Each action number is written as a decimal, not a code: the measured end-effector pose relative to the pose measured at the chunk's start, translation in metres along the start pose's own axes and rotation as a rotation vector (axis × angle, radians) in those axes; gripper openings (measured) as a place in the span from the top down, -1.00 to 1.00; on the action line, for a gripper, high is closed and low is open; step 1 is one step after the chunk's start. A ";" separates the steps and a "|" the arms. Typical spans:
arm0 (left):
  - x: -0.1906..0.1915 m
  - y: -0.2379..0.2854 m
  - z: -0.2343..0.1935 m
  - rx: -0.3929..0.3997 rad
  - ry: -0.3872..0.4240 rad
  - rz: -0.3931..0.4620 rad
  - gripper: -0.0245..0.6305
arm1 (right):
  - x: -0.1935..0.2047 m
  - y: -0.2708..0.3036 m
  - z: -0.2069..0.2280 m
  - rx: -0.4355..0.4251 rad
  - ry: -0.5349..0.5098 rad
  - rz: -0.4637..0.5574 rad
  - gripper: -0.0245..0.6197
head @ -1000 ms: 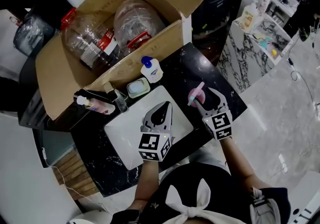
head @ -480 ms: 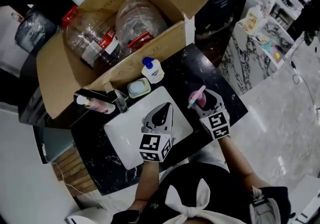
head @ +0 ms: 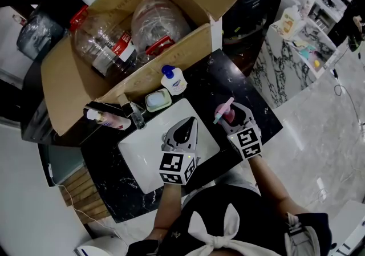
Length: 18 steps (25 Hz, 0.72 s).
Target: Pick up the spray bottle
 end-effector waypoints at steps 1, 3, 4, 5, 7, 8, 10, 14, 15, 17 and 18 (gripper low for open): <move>0.000 0.000 0.000 0.002 0.001 -0.001 0.85 | 0.000 0.000 0.000 0.002 0.000 0.001 0.24; 0.000 0.000 0.001 0.005 0.003 -0.002 0.85 | 0.001 -0.002 -0.001 0.010 0.001 0.003 0.24; 0.000 0.000 0.001 0.007 0.004 -0.002 0.85 | 0.001 -0.002 -0.001 0.015 0.002 0.002 0.25; 0.000 -0.001 0.001 0.009 0.005 -0.001 0.85 | 0.001 -0.003 -0.001 0.019 0.002 0.001 0.25; 0.000 -0.001 0.002 0.012 0.008 -0.001 0.85 | 0.000 -0.004 0.000 0.027 0.000 0.002 0.25; 0.000 -0.001 0.002 0.015 0.010 0.000 0.85 | -0.001 -0.006 0.000 0.030 -0.001 0.005 0.25; -0.001 -0.002 0.004 0.023 0.015 0.001 0.85 | -0.004 -0.009 0.000 0.036 -0.004 0.013 0.25; -0.001 -0.007 0.009 0.039 0.027 0.001 0.85 | -0.009 -0.018 -0.002 0.050 -0.003 0.029 0.26; -0.002 -0.009 0.010 0.042 0.031 0.002 0.85 | -0.010 -0.020 -0.003 0.054 -0.002 0.034 0.26; -0.003 -0.011 0.010 0.049 0.038 0.003 0.85 | -0.012 -0.023 -0.004 0.064 0.000 0.043 0.26; -0.003 -0.013 0.011 0.053 0.041 0.004 0.85 | -0.014 -0.025 -0.006 0.069 0.001 0.049 0.26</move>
Point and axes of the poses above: the fingertips, and each gripper's own axes: y forward along the fingers, z to its right, x out of its underside, the point moved 9 cm from there along -y, backward along the fingers, and after that the axes turned 5 degrees about -x, right-handed, at the moved point
